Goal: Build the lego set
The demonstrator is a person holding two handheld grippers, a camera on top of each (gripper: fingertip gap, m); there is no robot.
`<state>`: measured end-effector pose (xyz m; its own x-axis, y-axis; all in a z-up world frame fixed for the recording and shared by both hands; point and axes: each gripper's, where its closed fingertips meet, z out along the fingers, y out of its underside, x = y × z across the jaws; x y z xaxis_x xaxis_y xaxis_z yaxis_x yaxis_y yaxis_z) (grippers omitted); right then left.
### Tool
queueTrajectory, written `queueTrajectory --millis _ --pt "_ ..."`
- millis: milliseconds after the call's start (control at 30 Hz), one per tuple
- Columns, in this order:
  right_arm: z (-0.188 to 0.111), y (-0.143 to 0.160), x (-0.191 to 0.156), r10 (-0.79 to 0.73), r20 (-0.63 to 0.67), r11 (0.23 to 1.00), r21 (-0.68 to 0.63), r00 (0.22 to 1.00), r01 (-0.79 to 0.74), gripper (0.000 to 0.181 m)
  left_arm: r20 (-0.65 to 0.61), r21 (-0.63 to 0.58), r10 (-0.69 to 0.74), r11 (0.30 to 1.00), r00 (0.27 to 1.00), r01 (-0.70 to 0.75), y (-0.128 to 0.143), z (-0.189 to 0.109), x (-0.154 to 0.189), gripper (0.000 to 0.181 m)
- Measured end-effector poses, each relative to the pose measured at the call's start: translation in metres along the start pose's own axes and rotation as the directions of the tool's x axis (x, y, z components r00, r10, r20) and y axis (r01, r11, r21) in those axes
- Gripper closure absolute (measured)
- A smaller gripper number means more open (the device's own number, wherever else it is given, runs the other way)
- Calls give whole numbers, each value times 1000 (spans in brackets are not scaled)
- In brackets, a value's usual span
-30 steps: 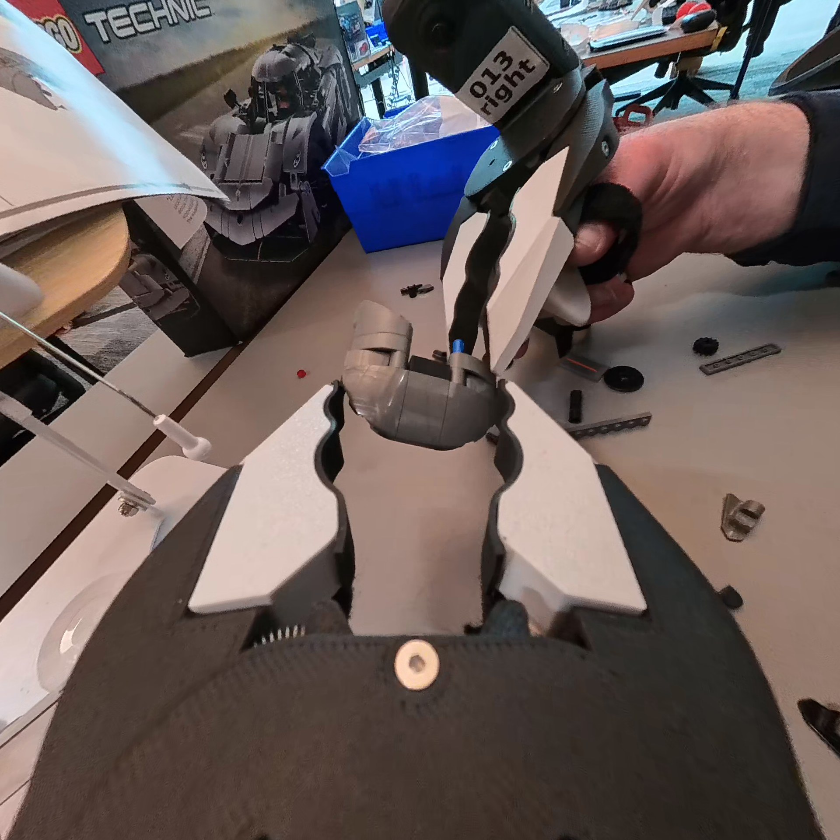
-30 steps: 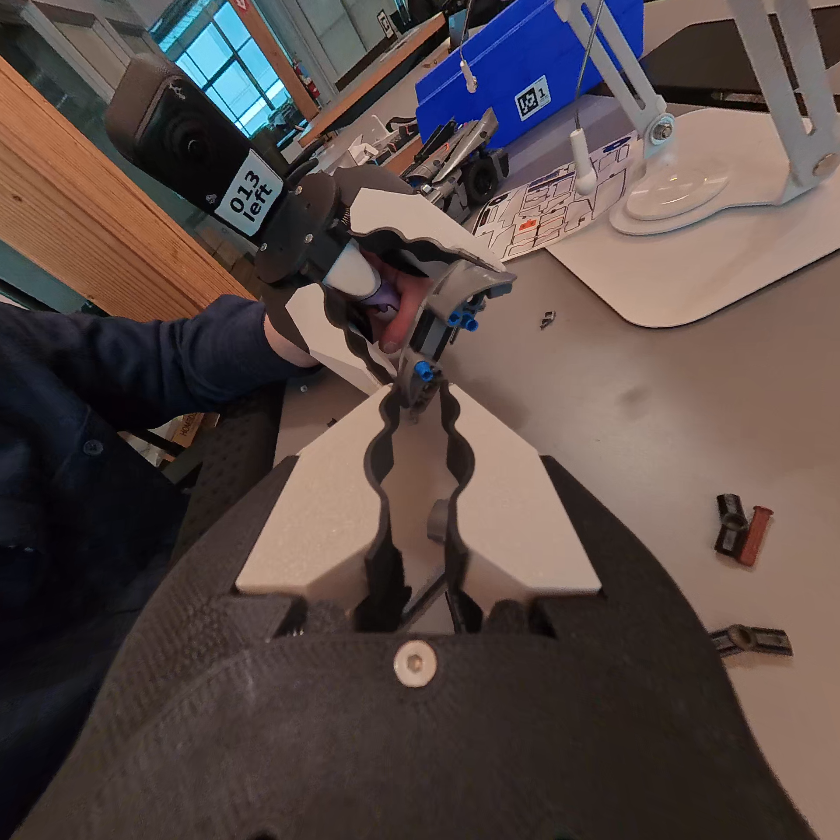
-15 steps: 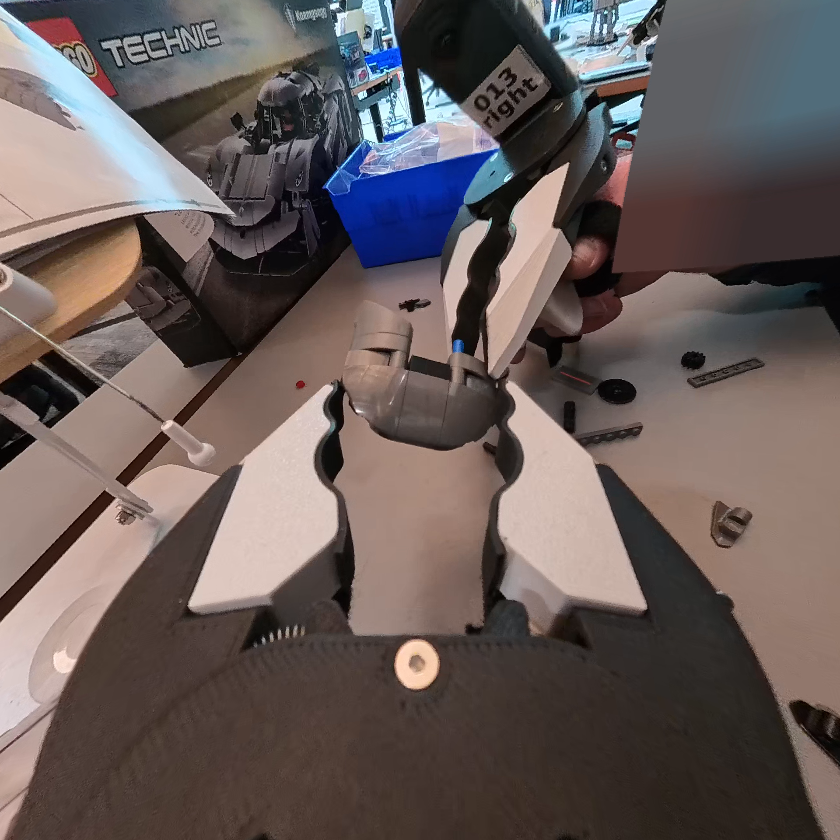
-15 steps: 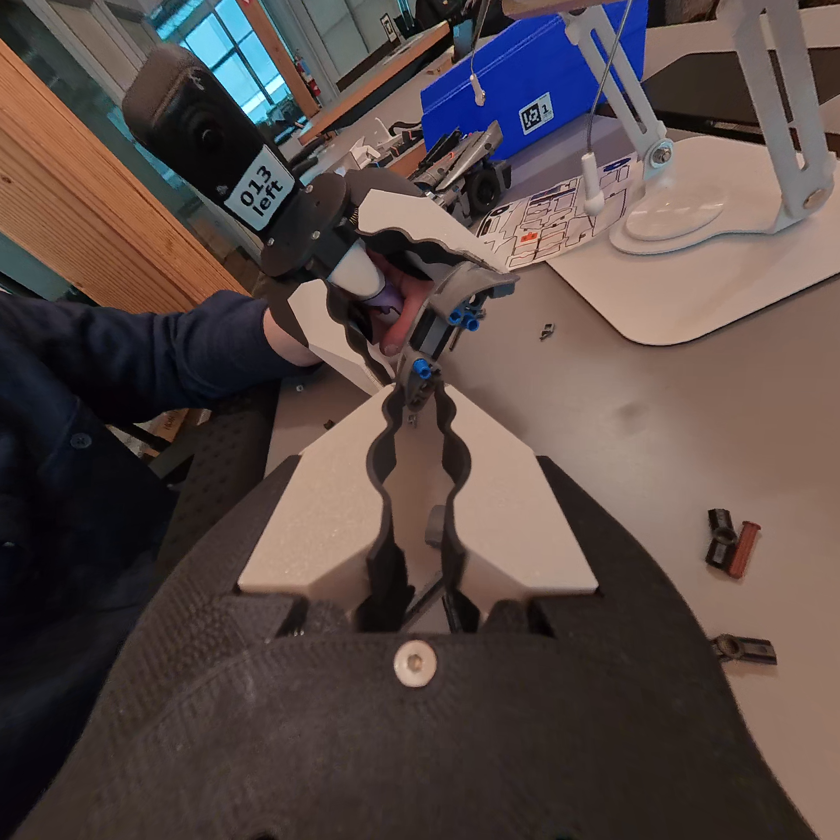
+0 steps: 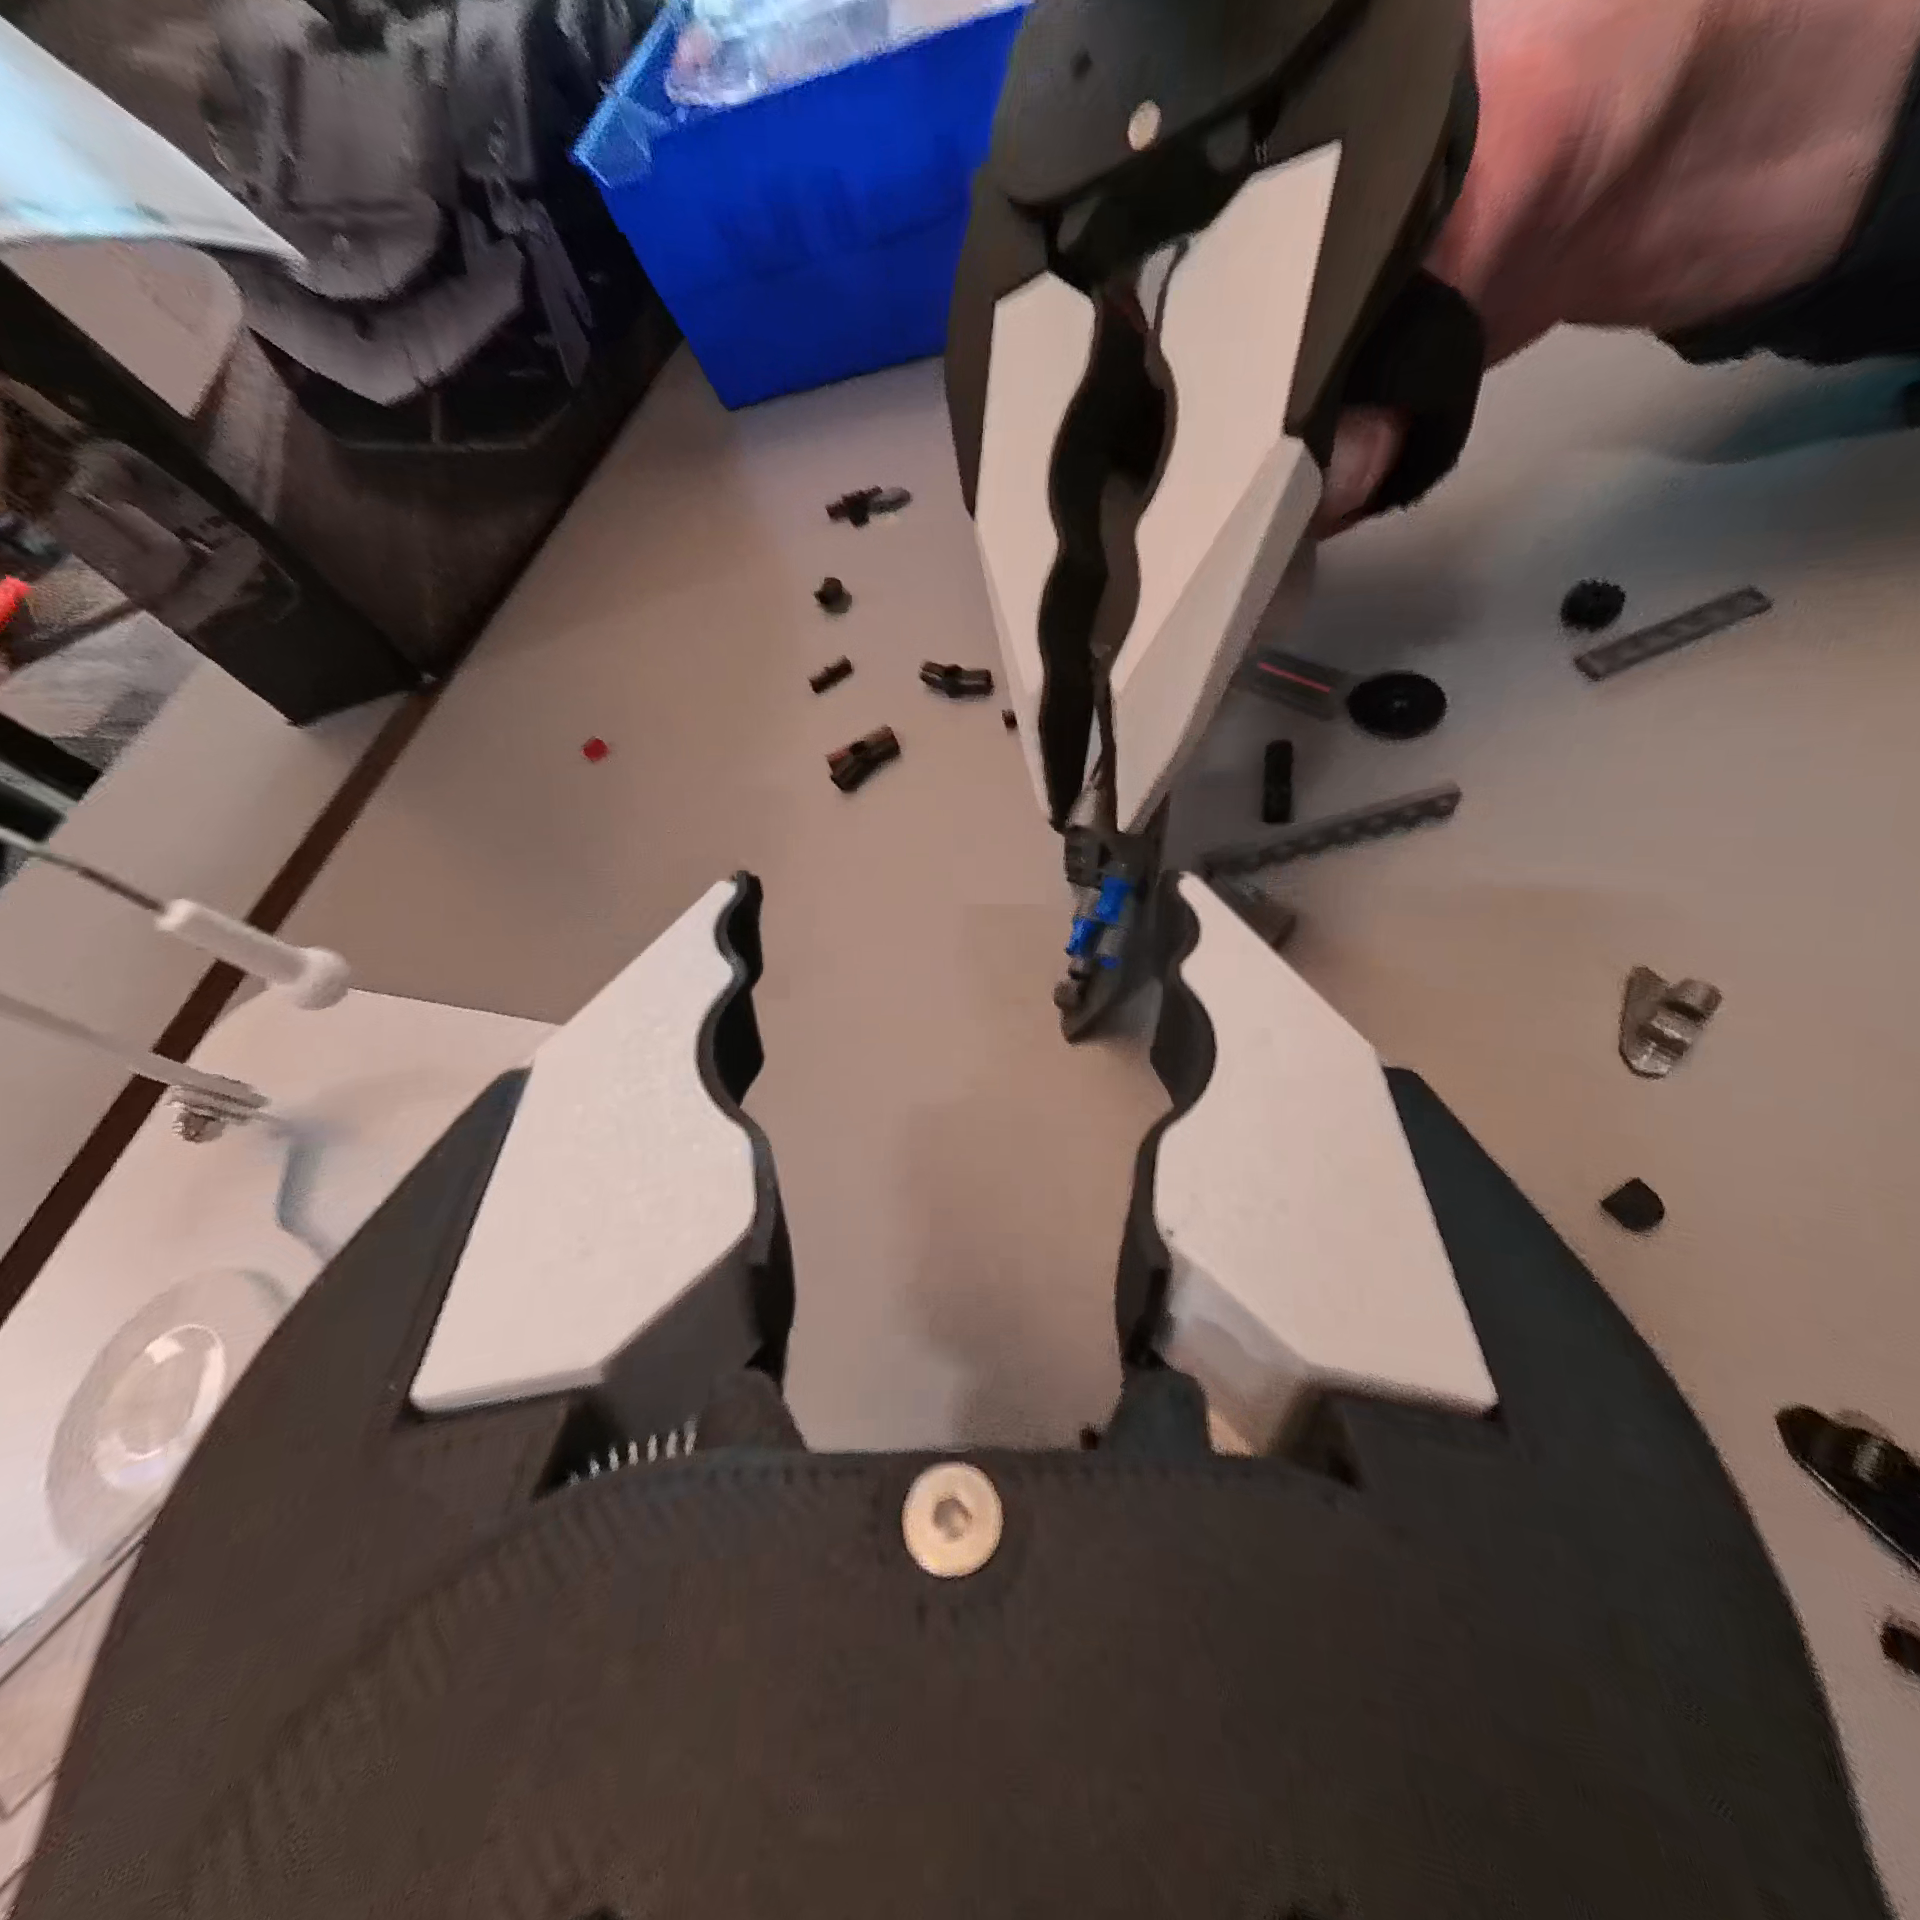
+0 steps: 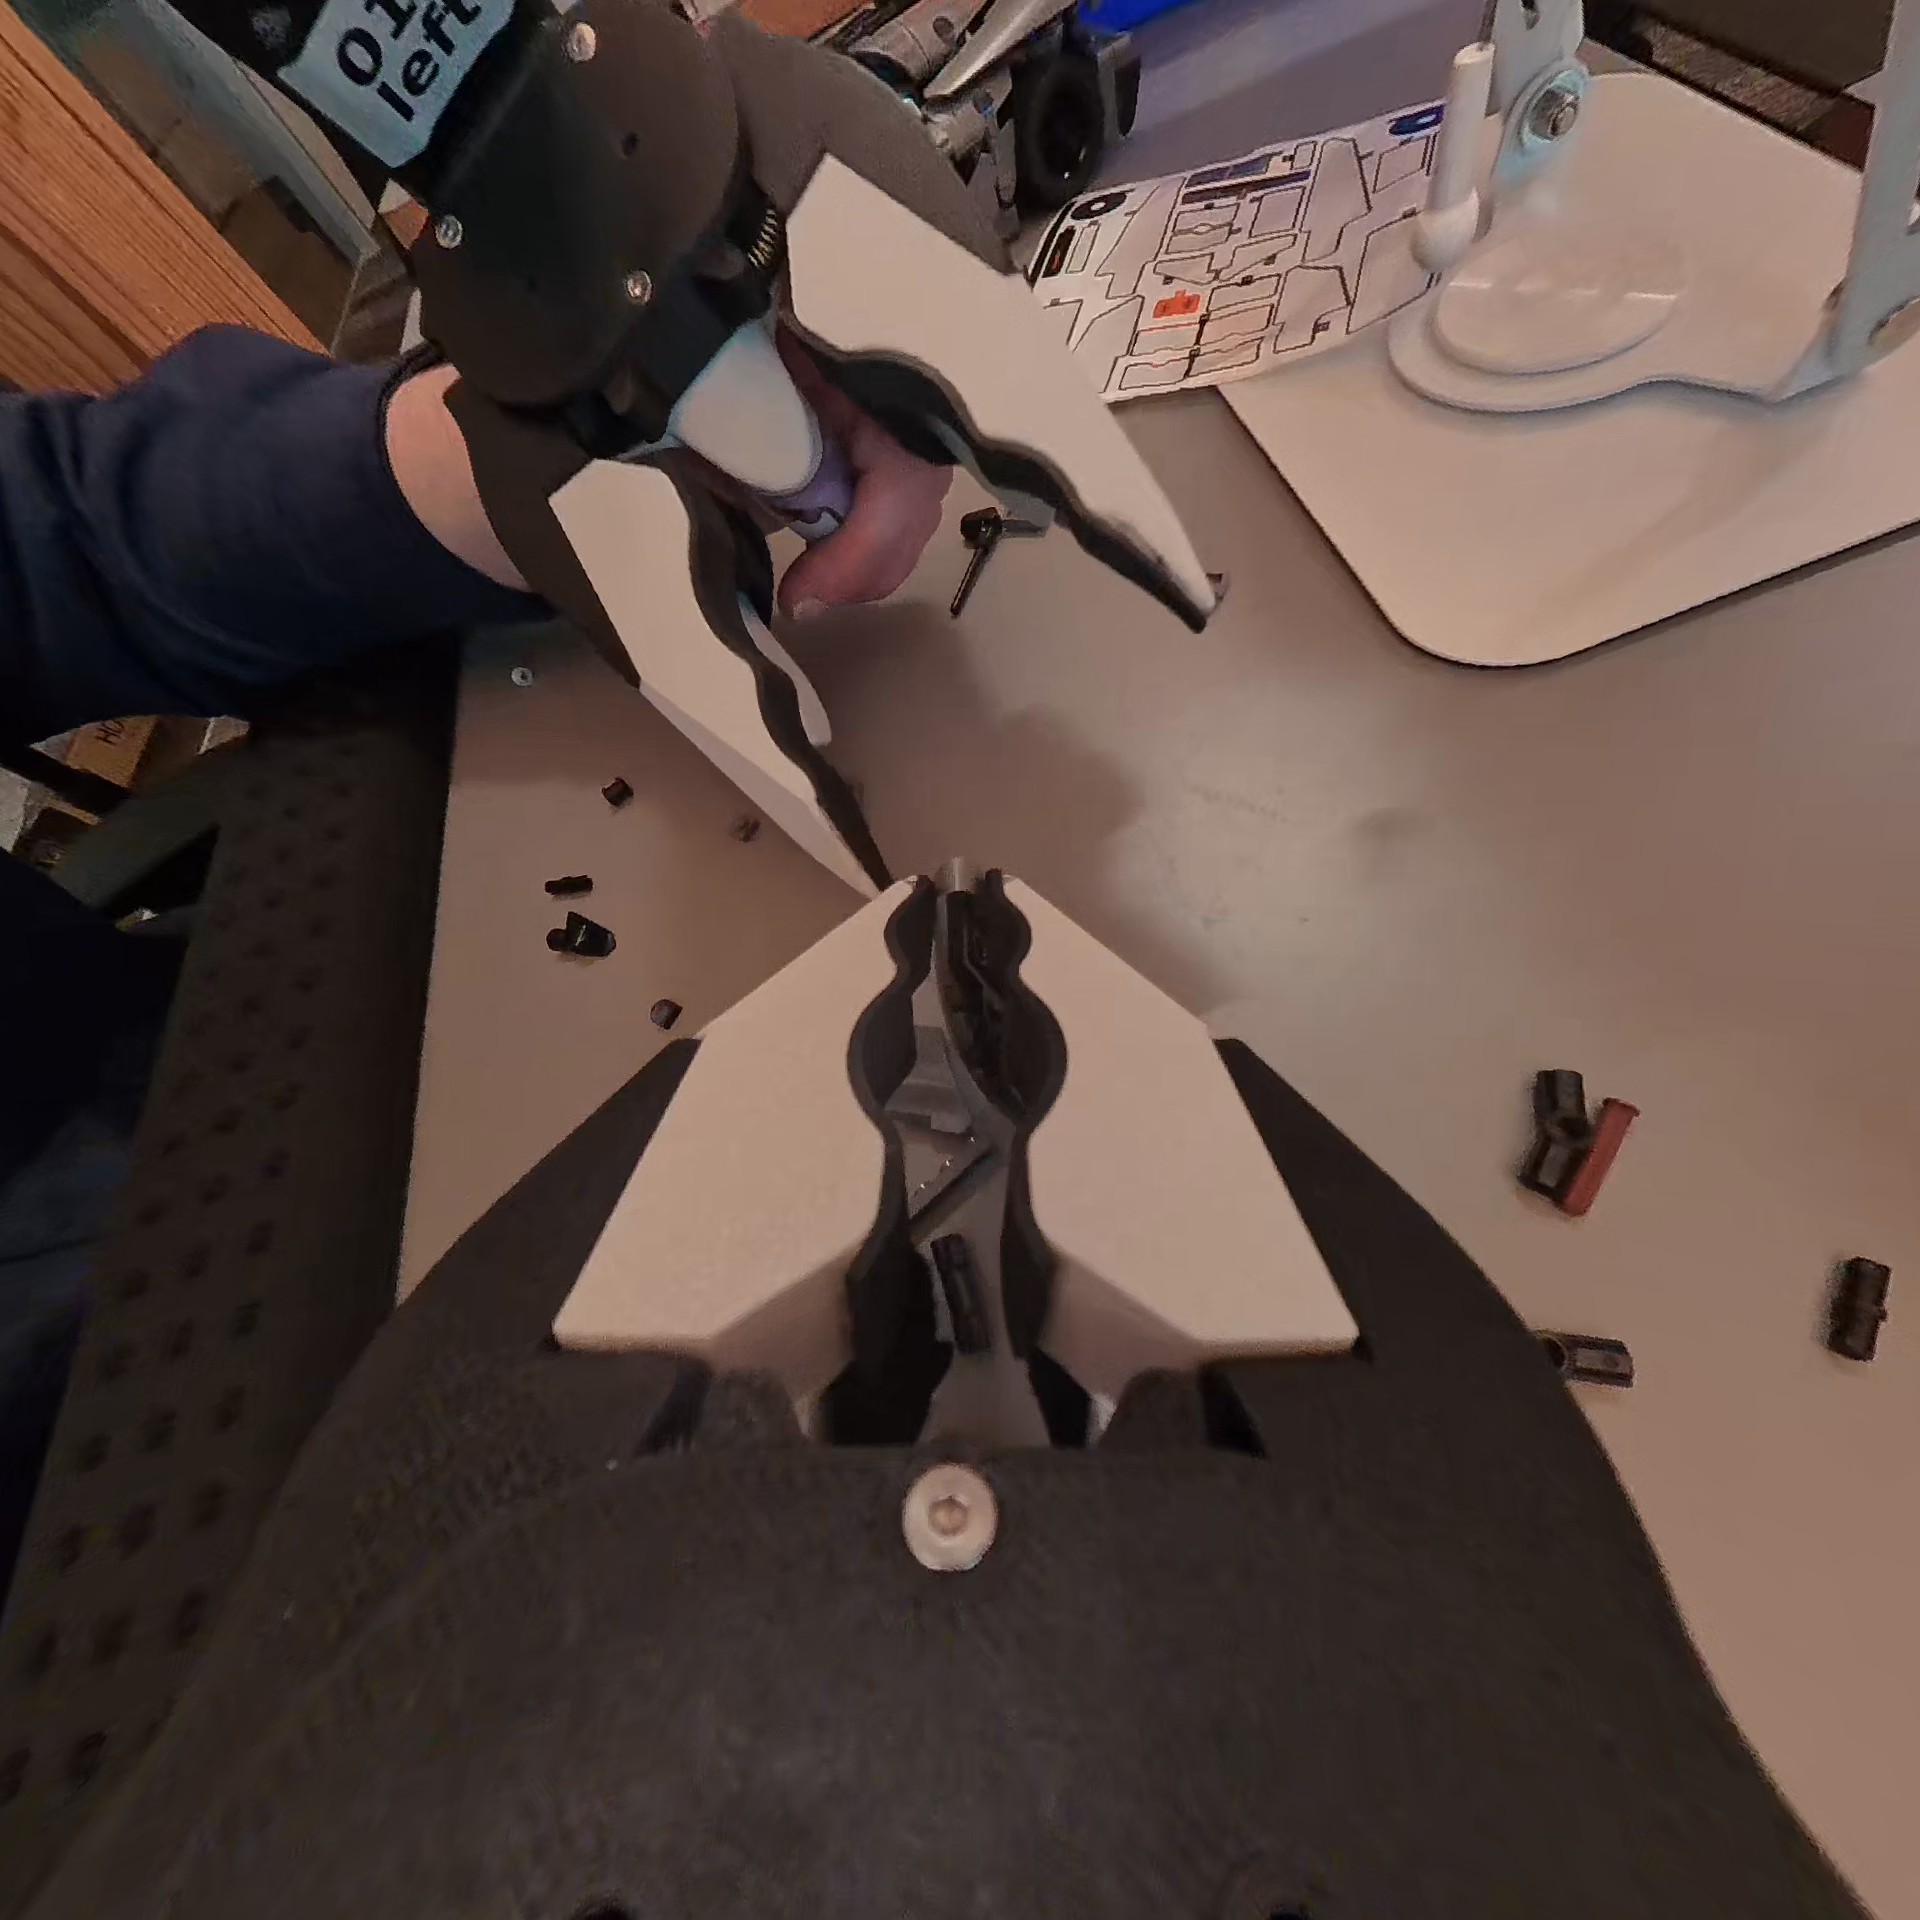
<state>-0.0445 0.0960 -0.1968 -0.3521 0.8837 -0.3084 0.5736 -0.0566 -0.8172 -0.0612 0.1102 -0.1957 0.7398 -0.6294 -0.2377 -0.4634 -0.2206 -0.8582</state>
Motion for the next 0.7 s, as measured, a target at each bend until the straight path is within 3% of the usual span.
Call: queueTrajectory --millis 300,400,533,700 --pt "-3 -6 -2 21 26 999 45 999 -22 174 -141 -143 5 989 990 -26 32 19 27 127" --pt "-4 -14 -8 -1 49 996 86 999 -4 174 -161 -151 14 988 987 -39 33 23 31 133" --pt "-6 -16 -8 10 62 995 100 998 -16 175 -183 -136 -1 990 983 -25 31 19 32 164" --pt "-7 -15 -8 16 73 994 105 997 -24 174 -192 -136 -8 991 981 -18 31 11 28 167"
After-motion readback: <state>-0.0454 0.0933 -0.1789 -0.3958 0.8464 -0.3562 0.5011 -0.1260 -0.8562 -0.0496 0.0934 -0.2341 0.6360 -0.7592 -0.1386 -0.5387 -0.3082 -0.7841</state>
